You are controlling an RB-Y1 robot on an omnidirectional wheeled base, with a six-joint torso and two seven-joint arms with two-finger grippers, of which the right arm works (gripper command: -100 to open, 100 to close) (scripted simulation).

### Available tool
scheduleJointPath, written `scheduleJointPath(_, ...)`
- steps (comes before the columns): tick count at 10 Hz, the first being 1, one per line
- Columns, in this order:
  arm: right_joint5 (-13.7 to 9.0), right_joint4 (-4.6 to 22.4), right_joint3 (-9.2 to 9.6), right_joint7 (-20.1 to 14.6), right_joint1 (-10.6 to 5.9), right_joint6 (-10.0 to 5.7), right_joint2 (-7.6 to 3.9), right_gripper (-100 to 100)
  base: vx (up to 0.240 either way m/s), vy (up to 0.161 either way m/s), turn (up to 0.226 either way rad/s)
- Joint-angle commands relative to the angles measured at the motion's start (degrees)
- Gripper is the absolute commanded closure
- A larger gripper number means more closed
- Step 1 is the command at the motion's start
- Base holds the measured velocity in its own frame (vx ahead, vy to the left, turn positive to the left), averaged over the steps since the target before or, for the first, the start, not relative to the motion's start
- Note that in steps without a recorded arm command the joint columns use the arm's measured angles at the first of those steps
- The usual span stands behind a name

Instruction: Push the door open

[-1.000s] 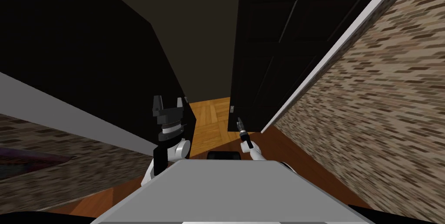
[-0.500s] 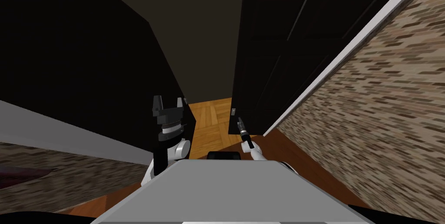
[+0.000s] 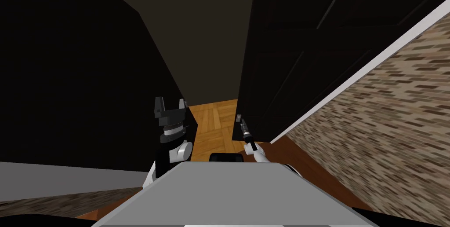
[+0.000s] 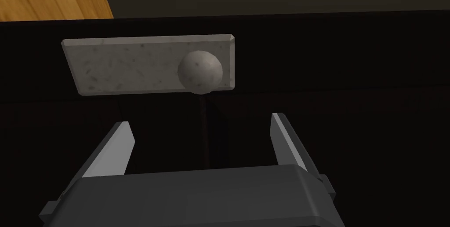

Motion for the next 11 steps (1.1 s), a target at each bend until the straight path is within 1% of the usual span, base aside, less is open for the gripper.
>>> scheduleJointPath(1,-0.09,-0.02,-0.19,0.11,0.06,-0.10,0.17,-100,0.208,0.039,0.022)
scheduleJointPath(4,-0.22,0.11,-0.47,0.27,0.05,-0.30,0.68,-100,0.191,0.012,0.023)
scheduleJointPath(5,-0.20,0.23,-0.43,0.24,-0.03,-0.30,0.58,-100,0.081,0.016,-0.012)
scheduleJointPath(6,-0.20,0.23,-0.43,0.24,-0.03,-0.30,0.58,100,-0.019,-0.002,0.008)
scheduleJointPath(11,-0.20,0.23,-0.43,0.24,-0.03,-0.30,0.58,100,-0.013,-0.002,0.003)
